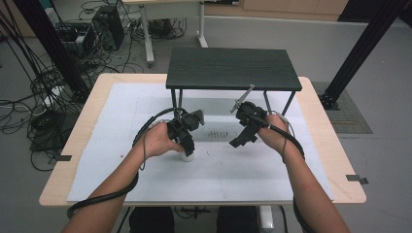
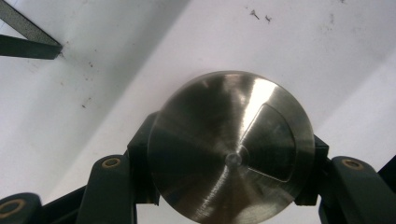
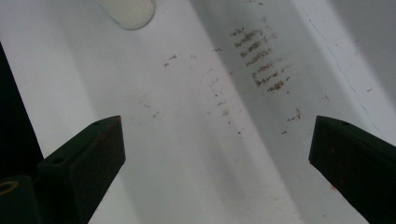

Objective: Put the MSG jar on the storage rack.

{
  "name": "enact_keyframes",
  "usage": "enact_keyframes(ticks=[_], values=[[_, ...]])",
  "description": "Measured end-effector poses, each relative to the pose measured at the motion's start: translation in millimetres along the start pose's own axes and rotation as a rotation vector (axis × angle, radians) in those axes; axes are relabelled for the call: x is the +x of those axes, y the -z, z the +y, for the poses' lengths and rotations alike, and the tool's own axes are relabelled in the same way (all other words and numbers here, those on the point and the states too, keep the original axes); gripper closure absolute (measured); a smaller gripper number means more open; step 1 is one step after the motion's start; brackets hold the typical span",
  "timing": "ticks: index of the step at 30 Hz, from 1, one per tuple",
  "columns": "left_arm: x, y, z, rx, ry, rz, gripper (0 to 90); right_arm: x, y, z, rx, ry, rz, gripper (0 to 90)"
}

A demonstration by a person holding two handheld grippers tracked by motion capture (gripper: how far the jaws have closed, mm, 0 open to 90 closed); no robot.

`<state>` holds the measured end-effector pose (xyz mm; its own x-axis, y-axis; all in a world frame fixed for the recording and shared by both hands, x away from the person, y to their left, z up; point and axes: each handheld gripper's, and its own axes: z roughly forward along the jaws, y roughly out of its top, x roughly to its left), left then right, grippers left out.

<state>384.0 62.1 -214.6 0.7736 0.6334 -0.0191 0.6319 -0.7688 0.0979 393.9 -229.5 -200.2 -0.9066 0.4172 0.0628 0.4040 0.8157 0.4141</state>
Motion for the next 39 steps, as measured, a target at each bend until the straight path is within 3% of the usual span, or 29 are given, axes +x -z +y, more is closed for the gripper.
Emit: enact_keyframes(ticks=[29, 39], values=[[-2.1, 1.5, -1.6, -0.001, -0.016, 0.002, 42.6, -6.7, -10.4, 0.2, 0.006, 0.001, 0.016, 3.6], [-14.8, 24.6, -3.0, -0.023, -0.052, 0.003, 42.6, -6.3, -9.8, -0.9, 0.004, -0.003, 0.016, 3.6]])
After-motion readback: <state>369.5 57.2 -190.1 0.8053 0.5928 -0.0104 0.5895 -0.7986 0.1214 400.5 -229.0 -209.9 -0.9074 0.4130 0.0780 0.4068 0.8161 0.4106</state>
